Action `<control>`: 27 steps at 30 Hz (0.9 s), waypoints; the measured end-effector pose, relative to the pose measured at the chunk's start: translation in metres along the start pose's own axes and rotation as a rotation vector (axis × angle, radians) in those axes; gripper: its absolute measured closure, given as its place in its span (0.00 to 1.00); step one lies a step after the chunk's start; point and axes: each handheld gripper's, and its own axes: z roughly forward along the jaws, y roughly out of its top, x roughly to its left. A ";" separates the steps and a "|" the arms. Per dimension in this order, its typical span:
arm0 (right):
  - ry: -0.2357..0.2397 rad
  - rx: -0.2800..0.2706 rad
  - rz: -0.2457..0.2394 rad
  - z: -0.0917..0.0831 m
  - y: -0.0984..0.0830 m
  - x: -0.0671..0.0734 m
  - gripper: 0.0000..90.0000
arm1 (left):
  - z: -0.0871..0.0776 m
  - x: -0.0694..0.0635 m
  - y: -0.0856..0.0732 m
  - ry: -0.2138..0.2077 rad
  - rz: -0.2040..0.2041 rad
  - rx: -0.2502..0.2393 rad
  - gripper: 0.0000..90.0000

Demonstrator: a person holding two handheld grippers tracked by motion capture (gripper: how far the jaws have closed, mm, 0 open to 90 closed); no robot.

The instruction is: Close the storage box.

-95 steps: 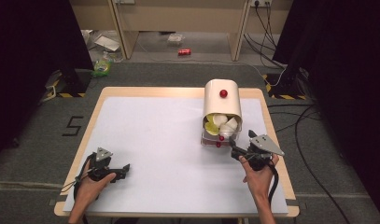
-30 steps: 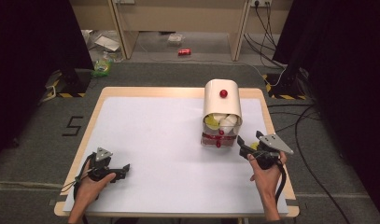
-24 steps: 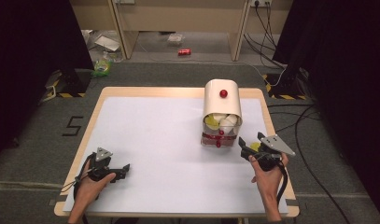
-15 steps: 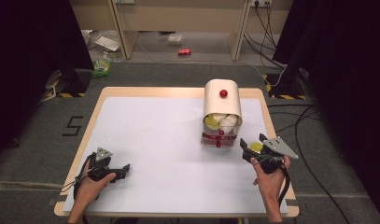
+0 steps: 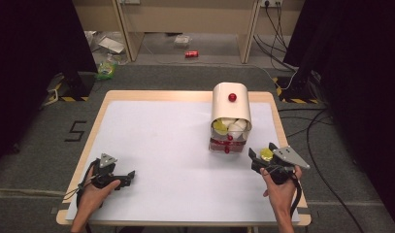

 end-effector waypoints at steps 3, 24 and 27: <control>-0.001 -0.005 -0.001 -0.005 0.000 0.001 0.26 | 0.000 0.000 0.000 0.000 0.001 0.001 0.05; -0.001 0.009 0.004 -0.025 -0.014 -0.001 0.25 | 0.000 0.000 0.000 -0.001 0.001 0.002 0.04; 0.004 0.019 0.003 -0.026 -0.017 0.000 0.24 | 0.000 0.000 0.000 -0.001 0.001 0.002 0.04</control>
